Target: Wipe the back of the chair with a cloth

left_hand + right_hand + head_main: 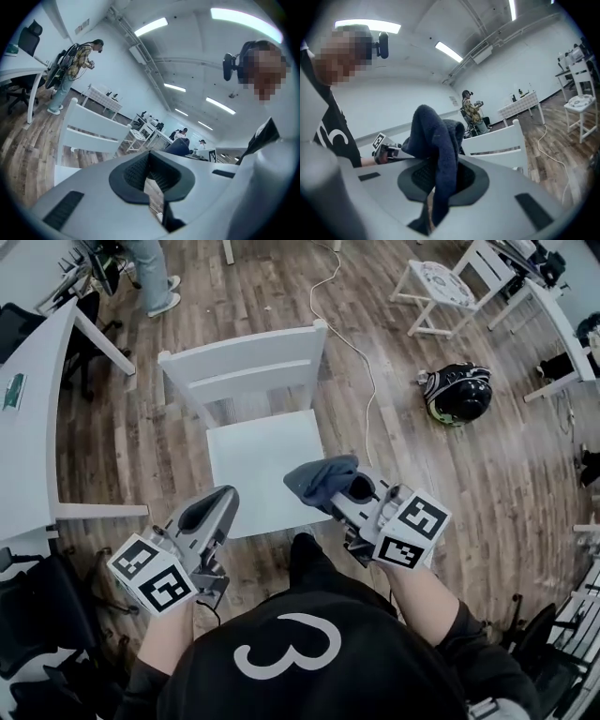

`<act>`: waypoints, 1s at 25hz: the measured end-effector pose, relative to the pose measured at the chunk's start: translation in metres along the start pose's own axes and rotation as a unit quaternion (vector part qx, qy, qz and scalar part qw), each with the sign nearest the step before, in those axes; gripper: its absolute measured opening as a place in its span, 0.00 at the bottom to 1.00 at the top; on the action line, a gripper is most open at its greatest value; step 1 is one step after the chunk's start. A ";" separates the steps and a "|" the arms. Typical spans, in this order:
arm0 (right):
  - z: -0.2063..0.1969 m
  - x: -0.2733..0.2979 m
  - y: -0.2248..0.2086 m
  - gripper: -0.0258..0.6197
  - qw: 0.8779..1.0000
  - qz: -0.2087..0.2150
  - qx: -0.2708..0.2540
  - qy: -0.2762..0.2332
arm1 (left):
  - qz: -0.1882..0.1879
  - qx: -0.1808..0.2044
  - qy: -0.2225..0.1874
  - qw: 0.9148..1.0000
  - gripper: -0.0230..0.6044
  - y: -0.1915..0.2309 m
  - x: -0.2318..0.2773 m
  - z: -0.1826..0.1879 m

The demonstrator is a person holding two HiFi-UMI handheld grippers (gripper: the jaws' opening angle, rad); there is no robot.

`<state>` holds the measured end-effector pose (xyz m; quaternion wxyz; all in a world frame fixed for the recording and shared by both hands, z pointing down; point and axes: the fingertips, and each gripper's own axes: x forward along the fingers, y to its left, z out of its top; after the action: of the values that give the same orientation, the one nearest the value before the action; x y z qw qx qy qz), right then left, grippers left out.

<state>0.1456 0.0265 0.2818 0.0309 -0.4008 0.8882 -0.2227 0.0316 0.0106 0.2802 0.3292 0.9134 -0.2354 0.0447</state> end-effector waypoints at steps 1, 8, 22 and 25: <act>-0.001 -0.008 0.025 0.12 1.000 0.004 -0.005 0.000 | -0.009 0.010 -0.005 1.000 0.06 -0.015 -0.018 0.001; 0.012 -0.056 0.181 0.12 0.998 0.032 -0.021 -0.044 | -0.045 0.078 -0.045 0.995 0.06 -0.099 -0.143 0.001; -0.003 -0.093 0.298 0.12 0.997 0.042 -0.036 -0.055 | -0.102 0.117 -0.075 0.985 0.06 -0.180 -0.227 -0.021; -0.014 -0.093 0.305 0.12 0.997 0.039 -0.031 -0.056 | -0.108 0.121 -0.075 0.984 0.06 -0.182 -0.235 -0.029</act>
<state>-0.0076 0.2761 0.1544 0.0768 -0.3784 0.9065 -0.1706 -0.0910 0.2448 0.1416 0.2004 0.9673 -0.1519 -0.0319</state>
